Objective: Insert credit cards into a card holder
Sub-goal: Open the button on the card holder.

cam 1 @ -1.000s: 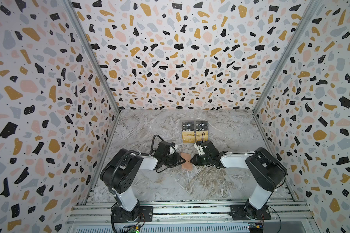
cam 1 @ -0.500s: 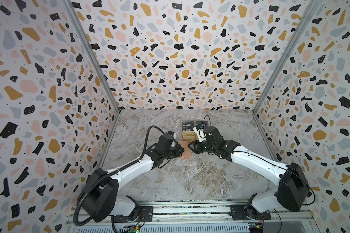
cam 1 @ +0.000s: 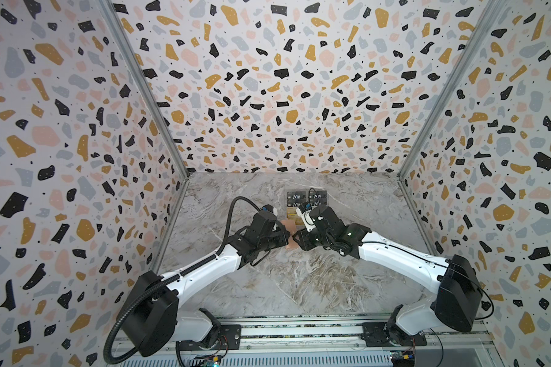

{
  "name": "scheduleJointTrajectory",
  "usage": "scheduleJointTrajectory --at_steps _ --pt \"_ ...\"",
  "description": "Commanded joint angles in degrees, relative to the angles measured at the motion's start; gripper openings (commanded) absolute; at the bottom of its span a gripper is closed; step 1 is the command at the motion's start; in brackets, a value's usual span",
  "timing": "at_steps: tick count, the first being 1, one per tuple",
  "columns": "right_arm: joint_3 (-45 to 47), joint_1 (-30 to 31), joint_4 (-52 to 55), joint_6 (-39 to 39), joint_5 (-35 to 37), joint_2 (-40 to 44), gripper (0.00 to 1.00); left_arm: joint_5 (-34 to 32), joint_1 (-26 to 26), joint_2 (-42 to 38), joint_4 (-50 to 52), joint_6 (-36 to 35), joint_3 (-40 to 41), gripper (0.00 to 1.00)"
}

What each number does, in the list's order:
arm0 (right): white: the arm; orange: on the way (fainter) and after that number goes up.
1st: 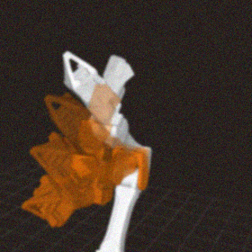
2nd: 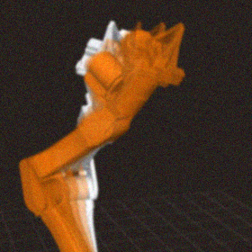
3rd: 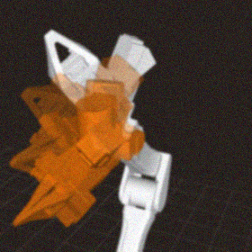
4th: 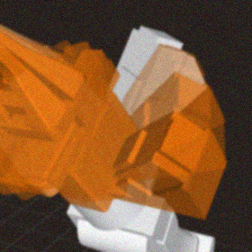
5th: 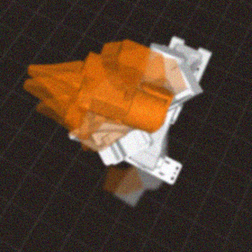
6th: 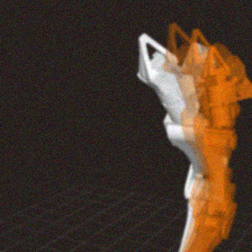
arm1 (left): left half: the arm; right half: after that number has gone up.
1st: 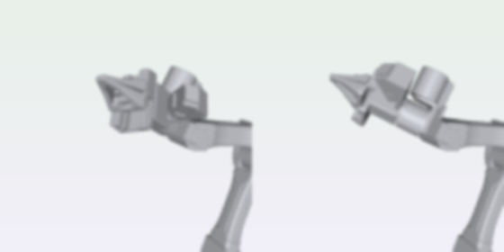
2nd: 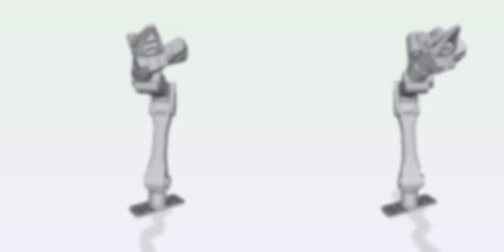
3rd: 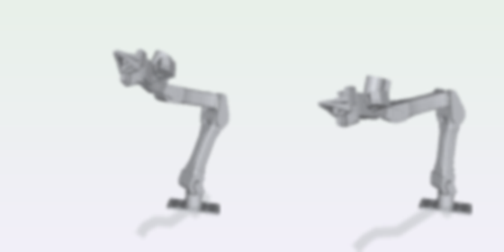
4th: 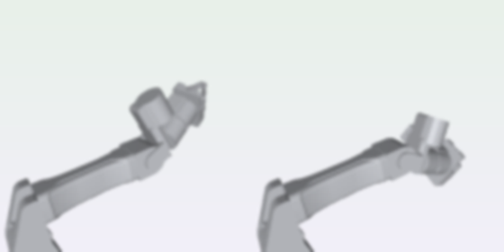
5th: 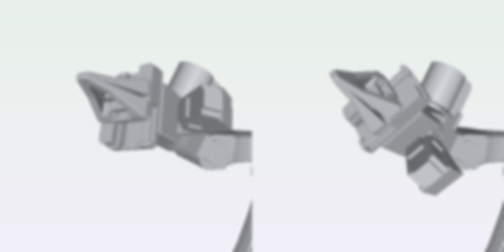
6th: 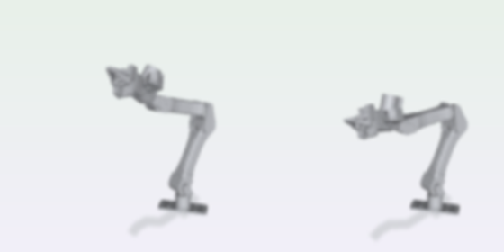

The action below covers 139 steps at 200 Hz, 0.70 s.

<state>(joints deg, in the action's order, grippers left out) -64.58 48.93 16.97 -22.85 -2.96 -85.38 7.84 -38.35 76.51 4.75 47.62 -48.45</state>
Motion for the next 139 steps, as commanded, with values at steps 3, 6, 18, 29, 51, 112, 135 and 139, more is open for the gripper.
scheduleJointTrajectory --at_steps 3,6,18,29,51,112,135,139 --pt "-0.27 -0.06 -0.48 2.18 1.97 -0.94 0.43 2.28 -0.49 -0.84 -2.42 0.77 -0.77 0.00" --pt "-0.26 -0.06 -0.61 2.13 1.94 -0.97 0.43 2.46 -0.50 -0.88 -2.55 0.76 -0.77 0.00" --pt "-0.52 -0.06 -1.24 2.18 1.95 -1.48 0.43 3.04 -0.66 -0.89 -2.69 0.67 -0.77 0.00" --pt "-0.68 -0.06 -2.03 2.28 1.99 -1.99 0.43 3.43 -0.76 -0.99 -2.84 0.63 -0.78 0.00" --pt "-1.33 -0.06 -2.53 2.18 2.85 -3.53 0.42 4.30 -0.94 -1.46 -3.39 0.29 -0.51 0.00" --pt "-2.18 1.34 -3.12 2.38 9.08 -5.87 0.35 6.37 -1.15 -2.34 -3.95 -0.47 -0.11 0.00" --pt "-1.61 1.93 -4.62 2.16 10.97 -5.32 0.32 7.66 -1.20 -2.07 -4.63 -0.28 0.19 0.00" --pt "-1.65 2.17 -4.76 2.14 11.54 -5.38 0.32 7.82 -1.20 -2.07 -4.75 -0.33 0.19 0.00"
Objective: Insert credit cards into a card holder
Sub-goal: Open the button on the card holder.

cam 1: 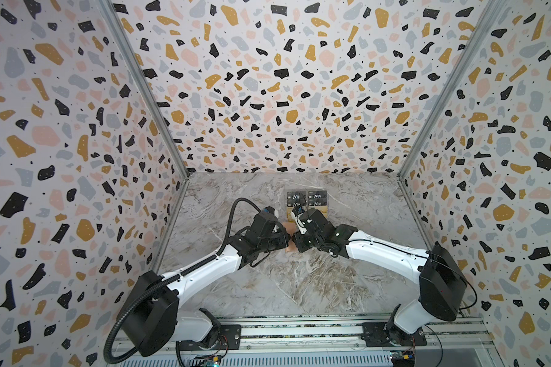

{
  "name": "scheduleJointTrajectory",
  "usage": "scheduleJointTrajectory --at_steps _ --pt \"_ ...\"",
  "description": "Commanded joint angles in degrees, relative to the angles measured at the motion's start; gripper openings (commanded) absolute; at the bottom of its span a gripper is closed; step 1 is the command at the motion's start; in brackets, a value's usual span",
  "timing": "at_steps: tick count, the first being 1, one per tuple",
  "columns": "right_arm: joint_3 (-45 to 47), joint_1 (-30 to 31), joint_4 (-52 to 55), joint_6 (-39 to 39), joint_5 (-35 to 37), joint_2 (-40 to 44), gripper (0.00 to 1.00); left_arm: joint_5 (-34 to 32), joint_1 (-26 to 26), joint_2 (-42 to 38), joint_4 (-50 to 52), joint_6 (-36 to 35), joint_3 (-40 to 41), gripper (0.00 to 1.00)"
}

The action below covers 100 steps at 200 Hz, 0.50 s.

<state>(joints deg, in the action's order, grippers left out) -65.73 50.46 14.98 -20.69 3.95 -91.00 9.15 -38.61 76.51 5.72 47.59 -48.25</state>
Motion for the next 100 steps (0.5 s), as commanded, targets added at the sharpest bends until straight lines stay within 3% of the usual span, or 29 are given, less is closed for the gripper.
scheduleJointTrajectory --at_steps 1,100 --pt "-0.47 0.67 -2.86 -0.04 4.70 0.27 0.32 6.54 -0.94 -2.07 -5.71 -0.31 0.00 0.00" --pt "0.71 0.79 -3.27 0.76 6.51 -0.74 0.04 7.85 -0.94 -2.42 -3.37 -1.68 -1.56 0.00"
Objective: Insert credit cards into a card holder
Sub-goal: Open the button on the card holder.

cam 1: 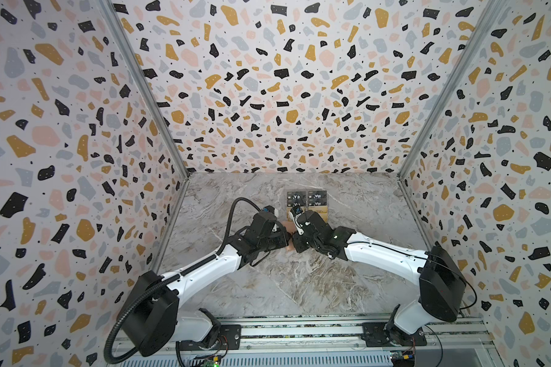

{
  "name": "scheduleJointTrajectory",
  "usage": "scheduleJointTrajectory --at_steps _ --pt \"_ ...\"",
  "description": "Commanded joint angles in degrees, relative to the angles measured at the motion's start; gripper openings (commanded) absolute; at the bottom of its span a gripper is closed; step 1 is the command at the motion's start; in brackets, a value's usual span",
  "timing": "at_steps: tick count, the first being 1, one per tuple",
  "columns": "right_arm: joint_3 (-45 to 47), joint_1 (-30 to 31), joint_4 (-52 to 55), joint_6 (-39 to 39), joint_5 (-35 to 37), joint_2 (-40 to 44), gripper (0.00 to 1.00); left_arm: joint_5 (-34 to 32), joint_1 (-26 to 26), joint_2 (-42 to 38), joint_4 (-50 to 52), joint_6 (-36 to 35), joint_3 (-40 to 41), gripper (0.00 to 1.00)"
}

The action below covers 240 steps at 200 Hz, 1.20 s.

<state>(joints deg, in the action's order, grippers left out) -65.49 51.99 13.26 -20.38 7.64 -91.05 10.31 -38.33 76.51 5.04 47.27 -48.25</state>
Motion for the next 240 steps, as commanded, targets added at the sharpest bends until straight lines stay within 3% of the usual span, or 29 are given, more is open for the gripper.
scheduleJointTrajectory --at_steps 1,40,121,137,149,169,189,209,240 --pt "0.46 -0.83 -1.52 0.46 2.82 -0.60 0.03 6.68 -1.22 -2.42 -2.68 -1.41 -1.57 0.00" --pt "2.33 -4.50 -1.27 0.10 -1.90 2.24 0.00 6.88 -1.22 -2.51 -2.49 -1.89 -1.67 0.00" --pt "19.49 -19.80 -11.57 -8.98 -25.73 16.63 0.00 10.40 -0.53 -2.26 -6.79 -2.36 -0.22 0.00" --pt "19.11 -21.18 -11.20 -8.85 -30.37 18.96 0.28 11.38 0.04 -1.97 -6.67 -3.33 -0.44 0.00" --pt "18.34 -21.29 -10.77 -8.60 -30.88 21.48 0.38 12.78 0.61 -1.82 -7.58 -3.82 -0.40 0.00" --pt "17.10 -21.40 -11.62 -8.42 -33.73 25.67 0.38 14.87 1.15 -1.50 -7.45 -6.10 -1.46 0.00" --pt "16.92 -21.33 -18.80 -11.72 -44.84 26.39 0.34 18.92 1.32 -1.54 -9.15 -7.35 -2.10 0.00" --pt "19.80 -21.09 -35.71 -20.15 -57.74 24.54 0.26 22.47 1.38 -2.41 -10.78 -7.75 -2.51 0.00" --pt "22.06 -23.53 -43.32 -22.47 -65.78 23.67 0.20 28.45 1.93 -6.15 -18.57 -4.57 0.65 0.00"
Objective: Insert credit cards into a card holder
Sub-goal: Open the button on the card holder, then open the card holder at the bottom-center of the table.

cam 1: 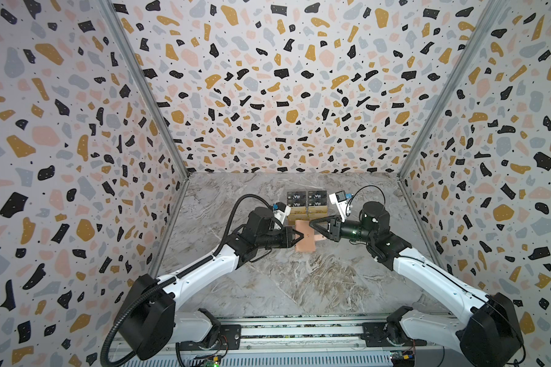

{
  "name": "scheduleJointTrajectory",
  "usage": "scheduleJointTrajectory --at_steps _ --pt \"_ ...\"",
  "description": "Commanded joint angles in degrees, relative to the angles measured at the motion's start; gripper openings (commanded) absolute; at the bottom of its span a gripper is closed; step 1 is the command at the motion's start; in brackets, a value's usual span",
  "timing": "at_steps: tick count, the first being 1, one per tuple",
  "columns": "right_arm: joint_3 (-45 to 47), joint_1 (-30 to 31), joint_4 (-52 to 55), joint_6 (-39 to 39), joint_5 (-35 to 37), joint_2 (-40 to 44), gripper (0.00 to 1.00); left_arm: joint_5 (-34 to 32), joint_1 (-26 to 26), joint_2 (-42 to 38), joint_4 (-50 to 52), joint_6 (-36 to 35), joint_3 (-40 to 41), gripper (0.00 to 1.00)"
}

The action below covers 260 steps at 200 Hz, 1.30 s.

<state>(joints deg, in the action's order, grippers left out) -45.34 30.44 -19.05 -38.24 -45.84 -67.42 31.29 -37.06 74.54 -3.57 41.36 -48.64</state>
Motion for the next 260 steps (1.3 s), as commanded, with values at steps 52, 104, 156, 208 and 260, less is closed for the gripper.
scheduleJointTrajectory --at_steps 52,104,156,208,260 --pt "5.66 -10.21 -11.06 -5.45 -20.03 4.98 0.20 12.12 0.85 -9.34 -17.56 5.71 4.64 0.00" --pt "13.89 -14.03 -23.08 -12.12 -23.80 8.81 0.23 14.23 0.85 -12.43 -23.26 9.81 6.83 0.00" --pt "18.11 -14.61 -40.30 -22.40 -27.84 7.98 0.27 15.03 0.76 -12.46 -20.51 9.70 6.85 0.00" --pt "15.49 -14.35 -28.92 -14.24 -27.92 10.16 0.31 16.03 0.67 -11.81 -21.91 10.14 7.29 0.00" --pt "11.56 -14.35 -32.22 -16.75 -29.25 8.82 0.31 15.56 0.57 -12.25 -20.60 9.70 8.56 0.00"
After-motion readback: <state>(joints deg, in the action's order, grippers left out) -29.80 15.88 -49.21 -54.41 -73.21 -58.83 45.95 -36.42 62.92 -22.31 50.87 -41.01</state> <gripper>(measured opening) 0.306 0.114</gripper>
